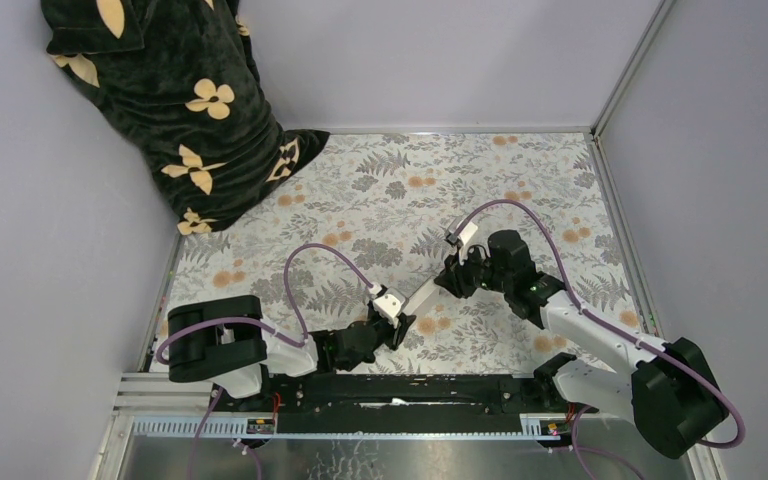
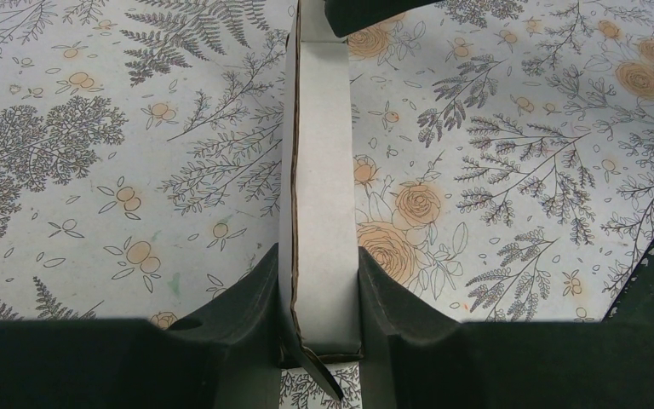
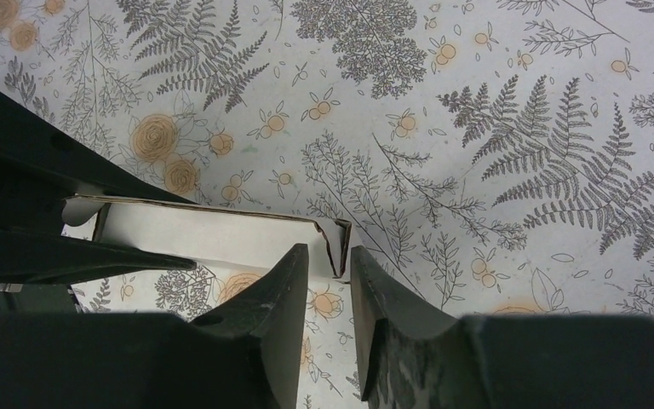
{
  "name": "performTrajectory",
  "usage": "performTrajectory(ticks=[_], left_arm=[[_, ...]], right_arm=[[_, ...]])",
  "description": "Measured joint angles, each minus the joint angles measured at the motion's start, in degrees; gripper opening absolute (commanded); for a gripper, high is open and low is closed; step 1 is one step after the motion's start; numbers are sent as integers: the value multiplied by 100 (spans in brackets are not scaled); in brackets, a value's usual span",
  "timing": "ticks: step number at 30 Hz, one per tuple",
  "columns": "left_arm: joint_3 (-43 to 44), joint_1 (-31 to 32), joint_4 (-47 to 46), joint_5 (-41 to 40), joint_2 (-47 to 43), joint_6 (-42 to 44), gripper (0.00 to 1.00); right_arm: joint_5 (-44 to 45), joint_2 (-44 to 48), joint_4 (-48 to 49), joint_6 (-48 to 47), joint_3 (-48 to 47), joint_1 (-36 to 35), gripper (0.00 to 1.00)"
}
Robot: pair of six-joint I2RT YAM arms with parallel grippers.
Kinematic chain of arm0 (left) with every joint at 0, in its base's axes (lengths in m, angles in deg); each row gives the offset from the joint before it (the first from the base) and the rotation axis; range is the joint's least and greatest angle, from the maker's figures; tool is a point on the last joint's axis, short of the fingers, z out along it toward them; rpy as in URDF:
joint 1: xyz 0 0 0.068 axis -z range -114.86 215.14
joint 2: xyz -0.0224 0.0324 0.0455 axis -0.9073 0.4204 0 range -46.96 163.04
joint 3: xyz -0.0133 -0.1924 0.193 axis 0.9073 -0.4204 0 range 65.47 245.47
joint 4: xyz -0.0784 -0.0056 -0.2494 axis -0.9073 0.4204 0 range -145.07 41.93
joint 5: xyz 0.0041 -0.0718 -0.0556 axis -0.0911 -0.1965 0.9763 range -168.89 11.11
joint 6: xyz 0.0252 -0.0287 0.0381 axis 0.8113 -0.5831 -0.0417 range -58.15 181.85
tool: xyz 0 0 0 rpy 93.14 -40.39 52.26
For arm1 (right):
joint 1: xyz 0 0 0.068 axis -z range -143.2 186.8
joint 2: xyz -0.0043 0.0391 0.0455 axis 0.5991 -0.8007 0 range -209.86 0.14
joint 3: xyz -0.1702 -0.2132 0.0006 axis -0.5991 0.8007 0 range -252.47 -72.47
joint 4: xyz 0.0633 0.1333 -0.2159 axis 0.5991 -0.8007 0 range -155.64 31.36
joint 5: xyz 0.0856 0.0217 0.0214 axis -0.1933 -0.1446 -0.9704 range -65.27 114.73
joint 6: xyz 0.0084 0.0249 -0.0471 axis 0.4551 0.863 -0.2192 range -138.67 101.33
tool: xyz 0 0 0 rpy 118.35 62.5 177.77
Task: Fold the paper box
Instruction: Close the paper box at the center of the board.
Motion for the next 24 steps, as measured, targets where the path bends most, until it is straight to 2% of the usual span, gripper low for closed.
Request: performTrajectory(ticks=[13, 20, 24], left_arm=[[2, 0, 0, 2, 2, 0, 8], [2, 0, 0, 4, 2, 0, 8], [22, 0, 2, 11, 20, -28, 8]], right_arm=[[-2, -42, 46, -9, 35, -2, 20], [-9, -90, 197, 13, 70, -4, 8], [-9, -94, 361, 59, 142, -4, 4]])
